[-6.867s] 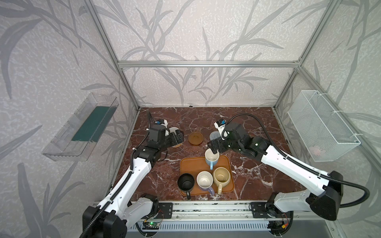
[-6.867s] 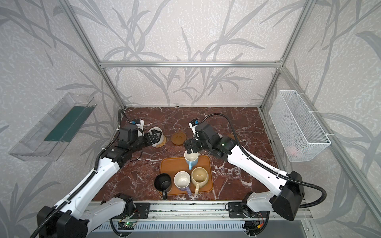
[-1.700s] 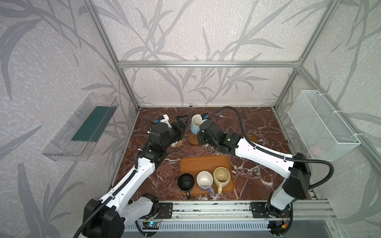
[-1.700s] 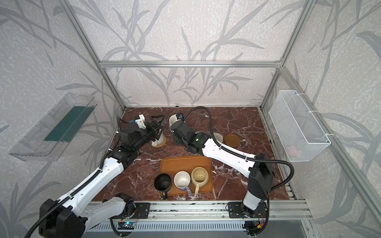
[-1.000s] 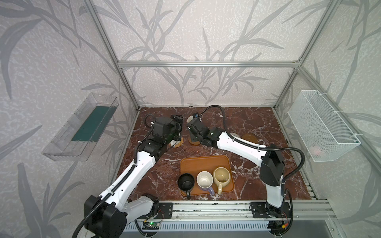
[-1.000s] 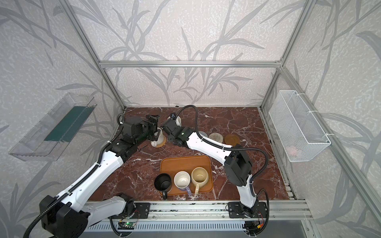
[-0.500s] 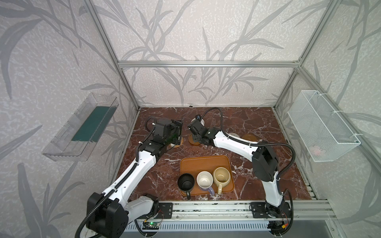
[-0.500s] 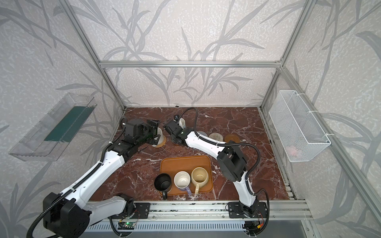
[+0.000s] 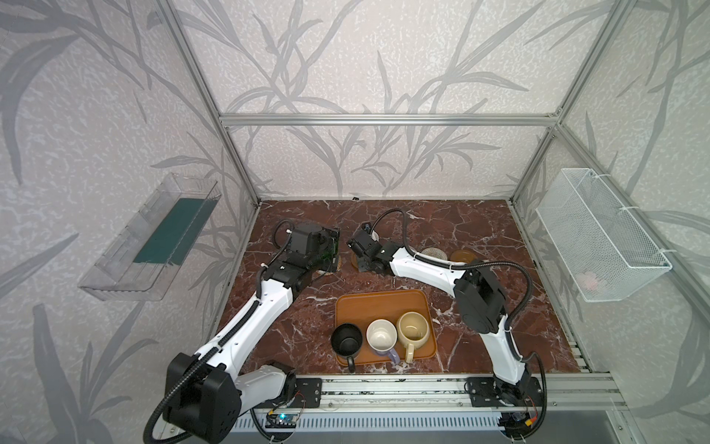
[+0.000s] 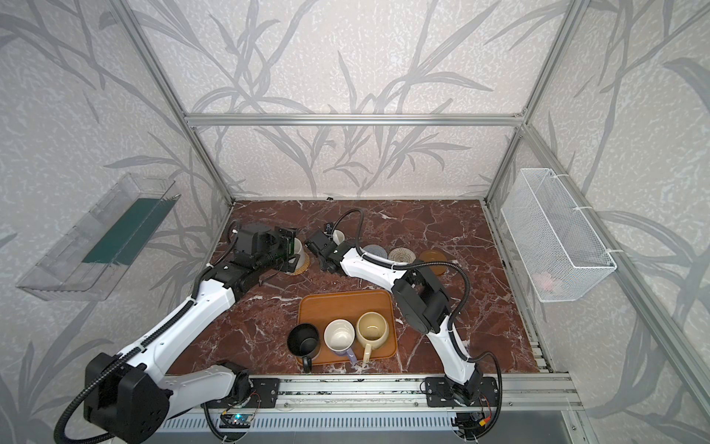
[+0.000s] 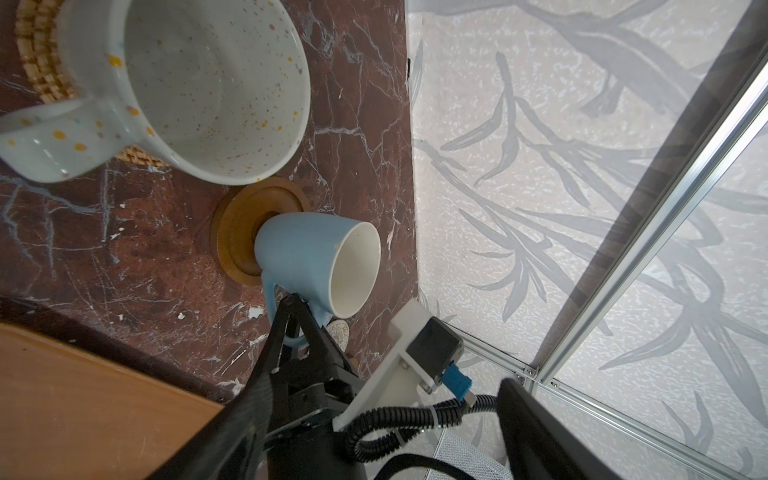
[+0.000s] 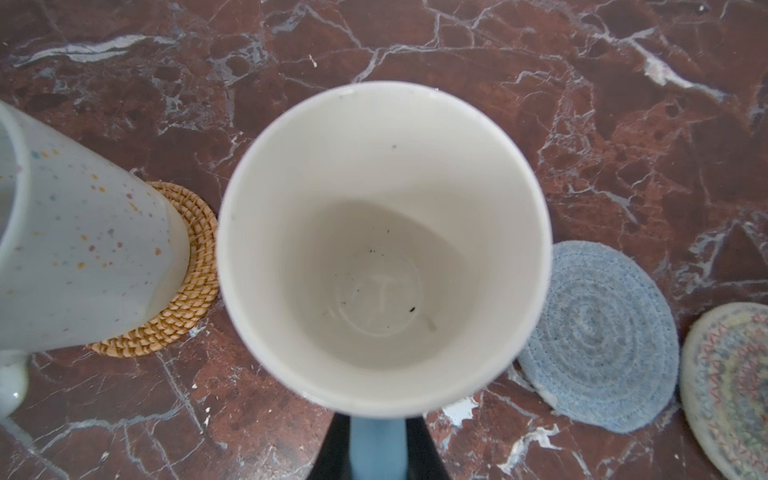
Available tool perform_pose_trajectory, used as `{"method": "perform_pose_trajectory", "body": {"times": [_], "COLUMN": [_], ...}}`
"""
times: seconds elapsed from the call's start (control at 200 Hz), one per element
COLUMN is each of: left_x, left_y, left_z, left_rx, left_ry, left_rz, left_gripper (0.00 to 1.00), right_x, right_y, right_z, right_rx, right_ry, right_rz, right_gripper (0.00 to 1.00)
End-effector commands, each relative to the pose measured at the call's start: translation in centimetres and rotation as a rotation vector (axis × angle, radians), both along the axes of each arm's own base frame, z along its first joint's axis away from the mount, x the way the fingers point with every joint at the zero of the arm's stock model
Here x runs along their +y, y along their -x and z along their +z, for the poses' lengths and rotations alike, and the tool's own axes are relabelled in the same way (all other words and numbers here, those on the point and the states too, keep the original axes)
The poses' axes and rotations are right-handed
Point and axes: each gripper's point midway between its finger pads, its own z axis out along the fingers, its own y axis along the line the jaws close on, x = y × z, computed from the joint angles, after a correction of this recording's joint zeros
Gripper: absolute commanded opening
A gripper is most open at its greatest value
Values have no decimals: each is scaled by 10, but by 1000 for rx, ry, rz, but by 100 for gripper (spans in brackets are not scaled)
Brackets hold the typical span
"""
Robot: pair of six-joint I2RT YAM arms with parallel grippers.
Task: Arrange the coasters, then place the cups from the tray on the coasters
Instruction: 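Lower the light blue mug onto the brown wooden coaster and open right gripper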
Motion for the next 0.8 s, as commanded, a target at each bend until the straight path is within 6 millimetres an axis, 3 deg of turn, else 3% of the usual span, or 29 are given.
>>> {"method": "perform_pose_trajectory", "body": {"times": [0.0,0.255,0.485,0.685,0.795], "left_x": [1,1,1,4,3], "left_y": [1,1,2,4,4], "left_z": [-5,-3,0,0,1], "left_rx": [20,16,6,3,-1], "left_ry": [15,14,24,18,25], "left_rz": [12,13,11,24,21], "left_gripper": [87,87,87,87,87], "right_x": [12,19,10,10,8], "right_y": [-18,-6,1,7,10], "right_z": [35,20,10,2,-2], "right_rx": [-85,-25,-8,26,41], "right_ry": [-85,-100,-43,-52,-43], "right_rz": [-25,-2,-19,-13,-13], "right_gripper": [0,0,0,19,25]}}
